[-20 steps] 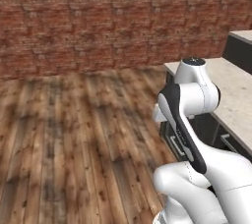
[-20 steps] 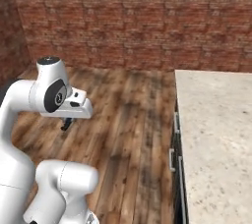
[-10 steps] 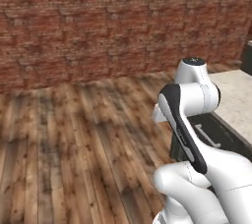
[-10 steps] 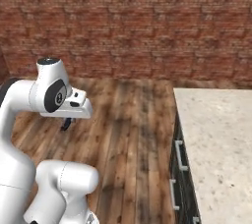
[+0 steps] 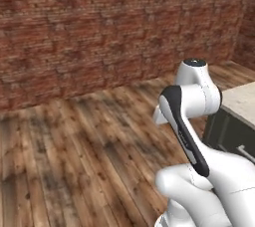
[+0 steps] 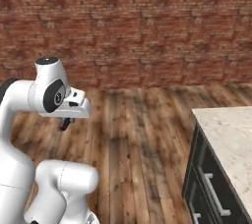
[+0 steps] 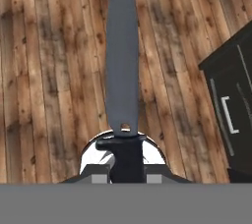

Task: Retrieve the butter from the fridge and place it on a plate on the dining table. Then retrieve the butter knife by the fridge and place it near the plate.

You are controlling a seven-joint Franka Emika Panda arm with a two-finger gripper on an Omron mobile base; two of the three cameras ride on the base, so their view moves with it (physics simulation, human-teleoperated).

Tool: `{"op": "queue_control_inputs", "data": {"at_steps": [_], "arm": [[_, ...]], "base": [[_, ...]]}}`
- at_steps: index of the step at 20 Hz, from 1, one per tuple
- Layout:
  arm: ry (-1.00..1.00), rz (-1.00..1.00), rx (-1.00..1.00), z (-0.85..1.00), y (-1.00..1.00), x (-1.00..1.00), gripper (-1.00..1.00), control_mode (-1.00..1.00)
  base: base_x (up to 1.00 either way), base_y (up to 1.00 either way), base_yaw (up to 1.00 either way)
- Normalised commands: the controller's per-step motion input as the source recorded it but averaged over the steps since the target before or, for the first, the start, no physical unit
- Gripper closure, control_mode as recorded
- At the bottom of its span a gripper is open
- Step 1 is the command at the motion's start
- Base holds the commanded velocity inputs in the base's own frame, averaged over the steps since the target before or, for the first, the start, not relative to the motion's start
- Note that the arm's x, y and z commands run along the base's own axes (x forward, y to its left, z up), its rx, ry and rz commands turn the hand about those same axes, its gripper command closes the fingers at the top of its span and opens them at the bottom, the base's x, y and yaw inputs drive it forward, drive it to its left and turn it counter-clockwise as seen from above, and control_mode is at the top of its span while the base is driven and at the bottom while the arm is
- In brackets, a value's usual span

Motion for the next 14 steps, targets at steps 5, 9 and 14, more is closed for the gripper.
{"op": "queue_control_inputs", "data": {"at_steps": [5,9,14], "arm": [[0.00,0.00,0.00,0.00,0.00,0.00,1.00,1.00],[0.00,0.00,0.00,0.00,0.00,0.00,1.00,1.00],[0.00,0.00,0.00,0.00,0.00,0.00,1.00,1.00]], "base": [[1.00,0.76,-0.42],[1.00,0.67,-0.49],[1.00,0.69,-0.55]]}}
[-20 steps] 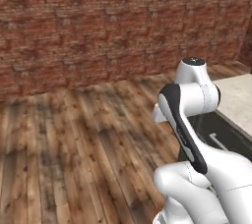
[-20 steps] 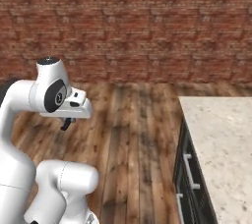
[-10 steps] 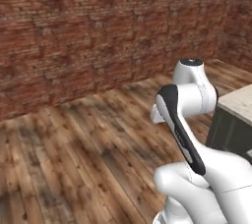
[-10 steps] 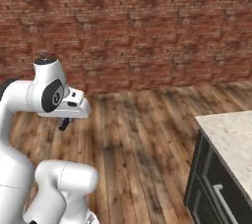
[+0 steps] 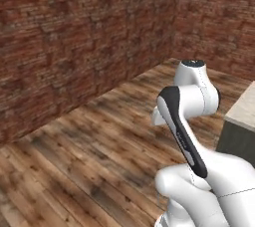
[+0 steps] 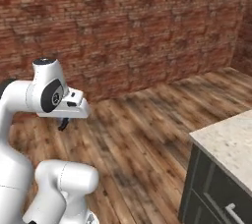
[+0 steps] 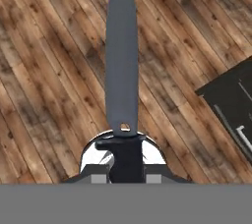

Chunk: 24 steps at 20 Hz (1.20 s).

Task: Retrieve the butter from the fridge and place it on a plate on the dining table. Then retrieve the butter knife by the fridge and place it near the plate.

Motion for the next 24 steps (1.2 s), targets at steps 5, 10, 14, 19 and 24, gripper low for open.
{"op": "queue_control_inputs", "data": {"at_steps": [5,10,14,19,24], "arm": [[0.00,0.00,0.00,0.00,0.00,0.00,1.00,1.00],[0.00,0.00,0.00,0.00,0.00,0.00,1.00,1.00],[0.00,0.00,0.00,0.00,0.00,0.00,1.00,1.00],[0.00,0.00,0.00,0.00,0.00,0.00,1.00,1.00],[0.00,0.00,0.00,0.00,0.00,0.00,1.00,1.00]], "base": [[1.00,0.73,-0.64],[1.00,0.71,-0.66],[1.00,0.74,-0.64],[1.00,0.77,-0.63],[1.00,0.79,-0.61]]}}
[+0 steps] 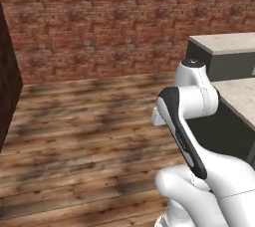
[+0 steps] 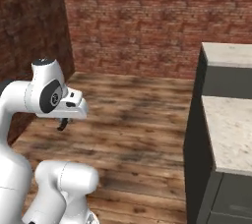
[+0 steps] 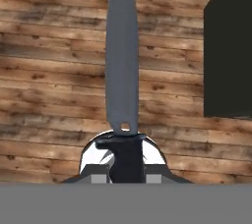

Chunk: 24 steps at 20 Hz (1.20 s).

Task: Retrieve the butter from the fridge and place it on a plate on the dining table. Then retrieve the butter knife by the fridge and place it near the plate.

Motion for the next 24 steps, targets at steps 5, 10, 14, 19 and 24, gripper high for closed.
{"op": "queue_control_inputs", "data": {"at_steps": [5,10,14,19,24], "arm": [[0.00,0.00,0.00,0.00,0.00,0.00,1.00,1.00],[0.00,0.00,0.00,0.00,0.00,0.00,1.00,1.00],[0.00,0.00,0.00,0.00,0.00,0.00,1.00,1.00],[0.00,0.00,0.00,0.00,0.00,0.00,1.00,1.00],[0.00,0.00,0.00,0.00,0.00,0.00,1.00,1.00]], "base": [[1.00,0.82,-0.59],[1.00,0.91,-0.52],[1.00,0.97,-0.47],[1.00,0.99,-0.44],[1.00,1.00,-0.41]]}}
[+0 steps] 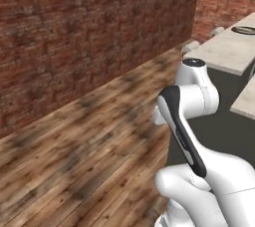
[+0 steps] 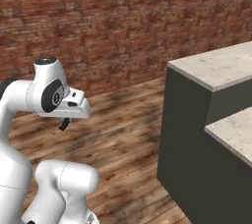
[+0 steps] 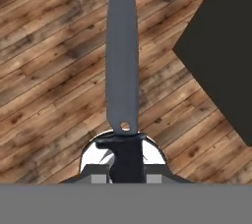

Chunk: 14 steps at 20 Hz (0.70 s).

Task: Retrieve the butter from the fridge and place it on a plate on the dining table. Then retrieve the butter knife by the fridge and place it near the plate.

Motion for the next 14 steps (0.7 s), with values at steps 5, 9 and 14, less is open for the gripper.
{"op": "queue_control_inputs", "data": {"at_steps": [5,9,14], "arm": [[0.00,0.00,0.00,0.00,0.00,0.00,1.00,1.00],[0.00,0.00,0.00,0.00,0.00,0.00,1.00,1.00],[0.00,0.00,0.00,0.00,0.00,0.00,1.00,1.00]], "base": [[1.00,1.00,-0.39],[1.00,1.00,-0.41],[1.00,1.00,-0.44]]}}
